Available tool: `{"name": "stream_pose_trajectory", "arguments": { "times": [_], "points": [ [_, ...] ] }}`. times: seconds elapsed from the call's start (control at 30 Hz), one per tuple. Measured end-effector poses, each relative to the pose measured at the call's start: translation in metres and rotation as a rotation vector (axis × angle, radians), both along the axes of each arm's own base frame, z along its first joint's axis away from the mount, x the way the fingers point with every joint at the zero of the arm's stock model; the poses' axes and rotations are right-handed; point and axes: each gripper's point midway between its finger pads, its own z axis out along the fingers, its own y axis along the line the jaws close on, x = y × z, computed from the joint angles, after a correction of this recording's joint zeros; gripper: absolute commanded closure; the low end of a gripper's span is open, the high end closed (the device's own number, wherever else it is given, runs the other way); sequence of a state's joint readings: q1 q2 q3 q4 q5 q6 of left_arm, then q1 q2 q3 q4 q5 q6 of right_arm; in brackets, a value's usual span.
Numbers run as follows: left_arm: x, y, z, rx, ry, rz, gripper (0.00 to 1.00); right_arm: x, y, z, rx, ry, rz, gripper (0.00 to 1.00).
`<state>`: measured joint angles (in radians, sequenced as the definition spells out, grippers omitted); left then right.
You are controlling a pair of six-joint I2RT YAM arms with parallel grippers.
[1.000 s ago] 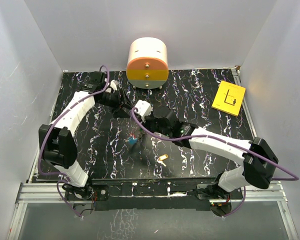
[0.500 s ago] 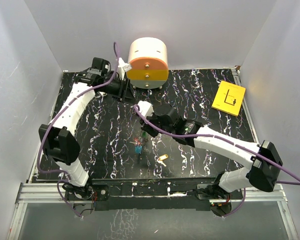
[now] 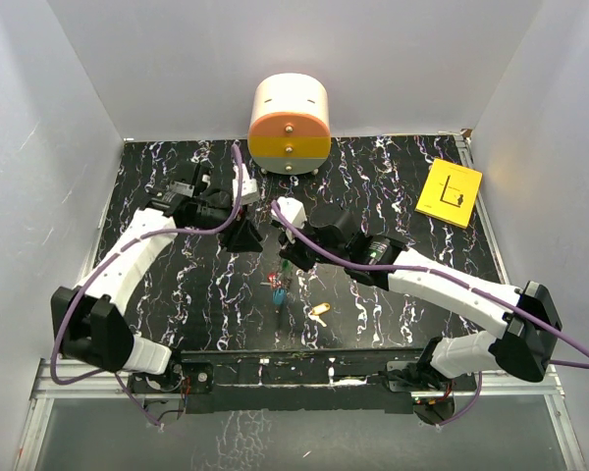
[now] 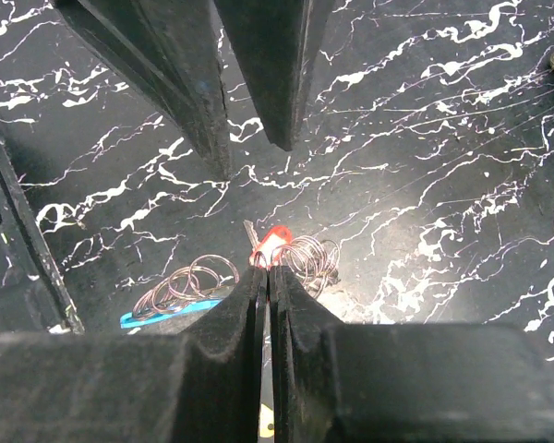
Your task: Put the keys on the keyring
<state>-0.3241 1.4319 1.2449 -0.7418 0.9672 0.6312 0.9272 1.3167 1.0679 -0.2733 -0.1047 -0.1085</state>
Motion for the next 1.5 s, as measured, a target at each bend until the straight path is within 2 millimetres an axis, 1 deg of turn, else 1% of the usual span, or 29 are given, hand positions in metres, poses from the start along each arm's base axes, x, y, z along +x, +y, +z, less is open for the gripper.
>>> {"name": "stream_pose_trajectory", "arguments": {
  "times": [0.1, 0.2, 0.37, 0.53, 0.83, 1.1, 1.33, 1.5],
  "points": [
    [-0.002, -0.007, 0.019, -0.079, -0.098, -0.053, 0.7, -0.002, 0.001, 0.0, 0.008, 0.015, -0.002, 0.92],
    [-0.002, -0.013, 0.027, -0.139, -0.152, -0.099, 0.71, -0.004, 0.002, 0.0, 0.02, 0.035, -0.002, 0.92],
    [-0.007, -0.016, 0.022, -0.182, -0.207, -0.172, 0.71, -0.007, 0.006, 0.002, 0.048, 0.067, -0.002, 0.92],
    [-0.02, -0.015, 0.02, -0.216, -0.269, -0.263, 0.7, -0.01, 0.009, 0.004, 0.068, 0.084, 0.007, 0.92],
    [-0.039, -0.019, 0.021, -0.262, -0.296, -0.354, 0.7, -0.012, 0.01, 0.006, 0.083, 0.097, 0.009, 0.92],
    [-0.039, -0.022, 0.011, -0.257, -0.268, -0.368, 0.7, -0.014, 0.014, 0.009, 0.1, 0.095, 0.027, 0.92],
    [-0.035, -0.022, 0.008, -0.237, -0.277, -0.362, 0.7, -0.017, 0.017, 0.011, 0.111, 0.102, 0.051, 0.92],
    [-0.035, -0.023, 0.003, -0.232, -0.258, -0.362, 0.72, -0.019, 0.018, 0.011, 0.114, 0.107, 0.062, 0.92]
  ]
}}
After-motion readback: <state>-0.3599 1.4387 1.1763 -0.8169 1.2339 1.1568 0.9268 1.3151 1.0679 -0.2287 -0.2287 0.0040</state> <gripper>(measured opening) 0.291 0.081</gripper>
